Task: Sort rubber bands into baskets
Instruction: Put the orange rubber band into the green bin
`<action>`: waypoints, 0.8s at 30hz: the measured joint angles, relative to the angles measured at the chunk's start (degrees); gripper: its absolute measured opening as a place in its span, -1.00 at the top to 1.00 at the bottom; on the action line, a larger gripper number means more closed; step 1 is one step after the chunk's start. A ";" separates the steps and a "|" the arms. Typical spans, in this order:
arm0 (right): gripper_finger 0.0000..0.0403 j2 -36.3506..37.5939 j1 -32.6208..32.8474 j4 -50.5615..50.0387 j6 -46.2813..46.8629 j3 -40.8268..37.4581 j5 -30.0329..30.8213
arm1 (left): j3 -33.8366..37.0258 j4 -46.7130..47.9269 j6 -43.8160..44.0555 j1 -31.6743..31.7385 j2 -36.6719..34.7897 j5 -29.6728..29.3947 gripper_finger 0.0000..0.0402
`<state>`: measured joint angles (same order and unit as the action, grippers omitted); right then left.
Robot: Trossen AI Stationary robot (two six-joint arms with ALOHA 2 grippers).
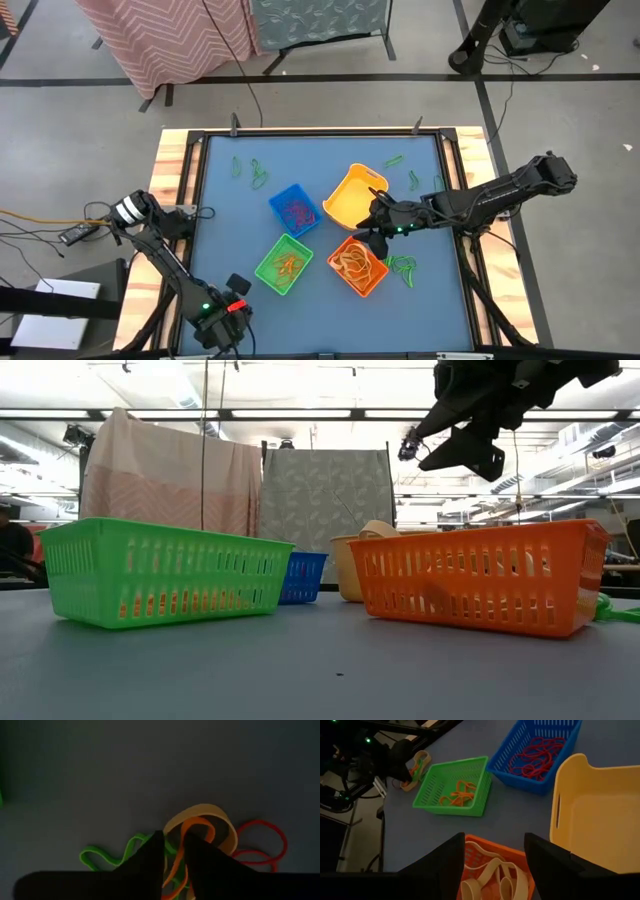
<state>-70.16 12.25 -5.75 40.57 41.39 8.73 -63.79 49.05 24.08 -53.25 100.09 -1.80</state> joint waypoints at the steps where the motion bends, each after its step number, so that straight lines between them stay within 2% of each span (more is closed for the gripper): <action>1: -0.07 0.00 0.00 -0.02 -0.01 0.00 0.00 | 0.00 0.04 0.00 -0.05 0.00 0.01 0.66; 5: -0.07 0.01 0.00 -0.03 -0.01 0.00 0.00 | -0.09 1.09 0.00 -0.13 0.00 0.04 0.72; 13: -0.07 0.01 0.00 -0.03 -0.08 0.00 0.13 | -2.33 3.72 -0.07 0.40 -0.02 0.67 0.67; 18: -0.07 0.01 0.00 -0.02 -0.19 -0.02 0.18 | -2.34 0.86 -0.07 0.37 -0.02 3.05 0.59; 24: -0.07 0.01 0.00 -0.01 -0.19 -0.04 0.17 | -2.25 0.24 -3.13 0.39 -0.02 2.64 0.40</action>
<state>-70.15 12.25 -5.76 40.38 41.35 8.91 -66.04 49.29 20.95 -52.87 100.07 0.84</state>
